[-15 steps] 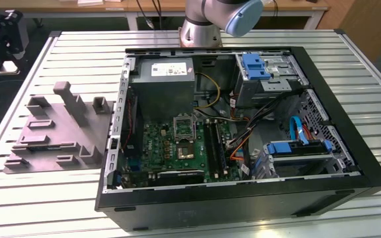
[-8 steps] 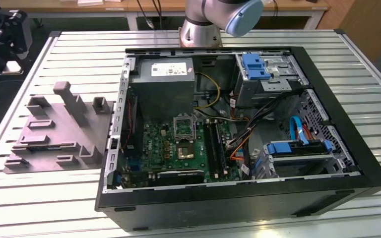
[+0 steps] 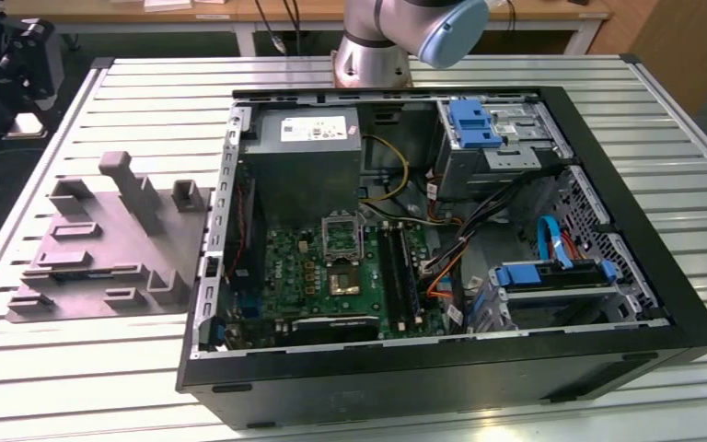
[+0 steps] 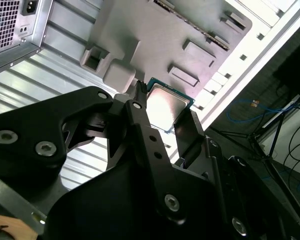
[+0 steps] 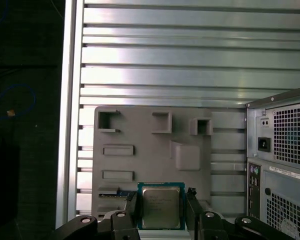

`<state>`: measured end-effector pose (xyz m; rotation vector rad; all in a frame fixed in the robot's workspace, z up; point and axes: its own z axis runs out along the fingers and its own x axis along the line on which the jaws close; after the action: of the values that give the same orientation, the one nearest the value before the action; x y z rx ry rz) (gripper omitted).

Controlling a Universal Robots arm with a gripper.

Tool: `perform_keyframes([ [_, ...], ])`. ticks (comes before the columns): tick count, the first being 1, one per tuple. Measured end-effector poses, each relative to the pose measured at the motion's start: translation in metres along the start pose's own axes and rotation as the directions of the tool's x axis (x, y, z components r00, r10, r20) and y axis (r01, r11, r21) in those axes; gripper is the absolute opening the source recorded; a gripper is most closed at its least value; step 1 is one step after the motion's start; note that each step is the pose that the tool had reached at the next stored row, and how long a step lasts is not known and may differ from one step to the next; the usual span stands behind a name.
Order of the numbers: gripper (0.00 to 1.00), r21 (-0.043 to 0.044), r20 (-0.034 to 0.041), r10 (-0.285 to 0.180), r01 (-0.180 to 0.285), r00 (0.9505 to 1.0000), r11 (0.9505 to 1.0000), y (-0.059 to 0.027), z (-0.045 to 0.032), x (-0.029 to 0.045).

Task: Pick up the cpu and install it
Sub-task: 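Pick up the cpu and move it towards the insertion slot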

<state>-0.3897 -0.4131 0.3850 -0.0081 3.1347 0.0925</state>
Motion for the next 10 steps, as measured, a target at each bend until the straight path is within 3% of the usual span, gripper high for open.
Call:
perform_keyframes([
  [10,0.47,0.0000,0.0000,0.000,0.000,1.0000,1.0000,0.0000,0.0000,-0.0044],
])
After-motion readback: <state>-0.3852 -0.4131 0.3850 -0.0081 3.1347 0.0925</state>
